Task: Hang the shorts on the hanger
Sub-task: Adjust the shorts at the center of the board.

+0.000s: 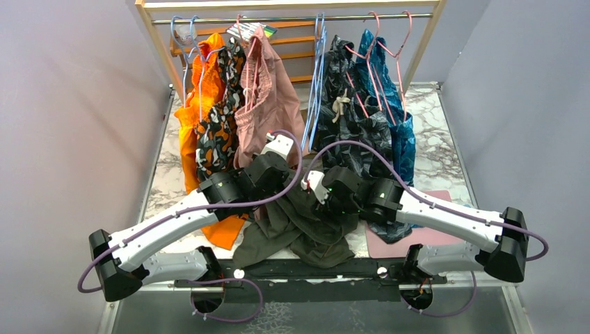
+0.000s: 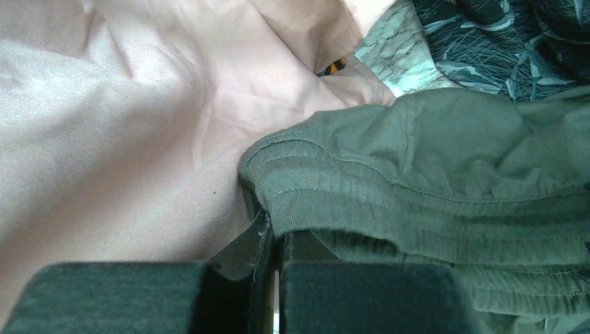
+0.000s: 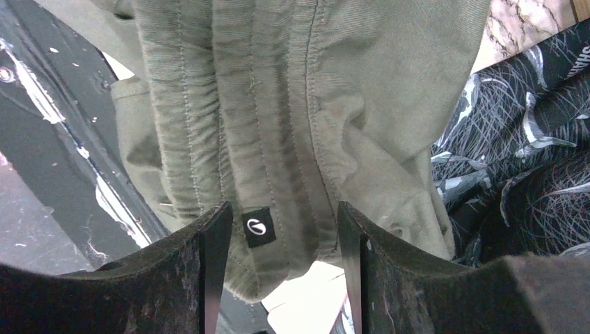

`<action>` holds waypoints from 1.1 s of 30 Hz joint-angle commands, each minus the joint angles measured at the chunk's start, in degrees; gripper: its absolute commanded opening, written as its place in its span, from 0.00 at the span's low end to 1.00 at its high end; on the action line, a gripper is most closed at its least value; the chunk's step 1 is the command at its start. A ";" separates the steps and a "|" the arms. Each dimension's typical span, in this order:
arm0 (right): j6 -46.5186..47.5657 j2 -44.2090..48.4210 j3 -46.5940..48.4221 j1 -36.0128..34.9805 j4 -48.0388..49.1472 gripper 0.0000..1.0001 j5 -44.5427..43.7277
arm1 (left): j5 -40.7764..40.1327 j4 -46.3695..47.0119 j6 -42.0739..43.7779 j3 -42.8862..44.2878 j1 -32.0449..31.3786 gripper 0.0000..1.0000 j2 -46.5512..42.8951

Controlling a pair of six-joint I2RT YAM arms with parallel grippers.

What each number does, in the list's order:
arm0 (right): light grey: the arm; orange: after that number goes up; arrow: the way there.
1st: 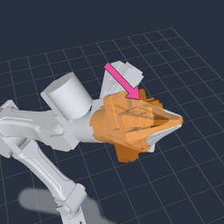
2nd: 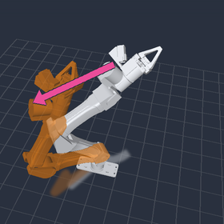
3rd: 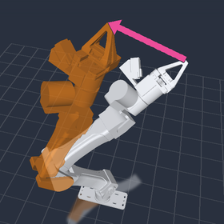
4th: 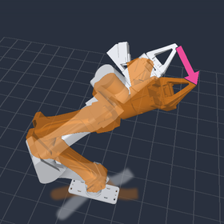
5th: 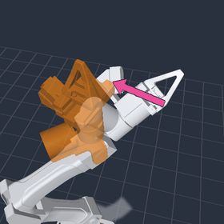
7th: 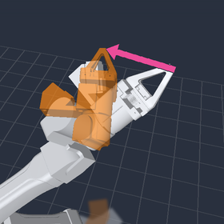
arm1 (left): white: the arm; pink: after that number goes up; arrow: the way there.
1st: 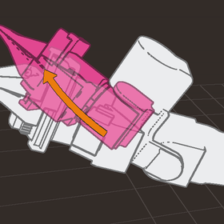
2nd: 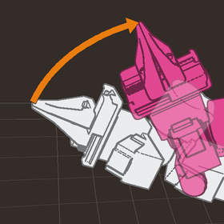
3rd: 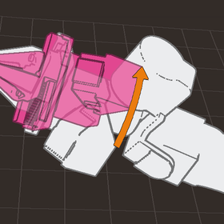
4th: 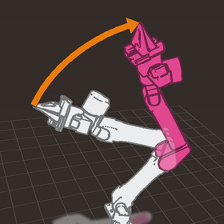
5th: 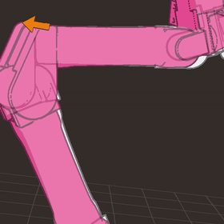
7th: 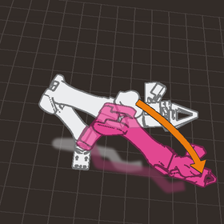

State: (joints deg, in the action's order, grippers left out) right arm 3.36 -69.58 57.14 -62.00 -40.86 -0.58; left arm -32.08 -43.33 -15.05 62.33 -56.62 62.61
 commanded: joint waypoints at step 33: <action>-22.33 5.31 10.80 -2.95 -13.89 0.01 -16.42 | 23.19 5.23 -1.78 -5.02 0.37 0.00 -7.36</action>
State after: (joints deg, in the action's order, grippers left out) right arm -9.54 -67.44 65.73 -64.55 -50.65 -19.81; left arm -18.33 -42.06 -15.62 59.13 -56.47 56.21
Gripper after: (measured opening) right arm 0.017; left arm 0.021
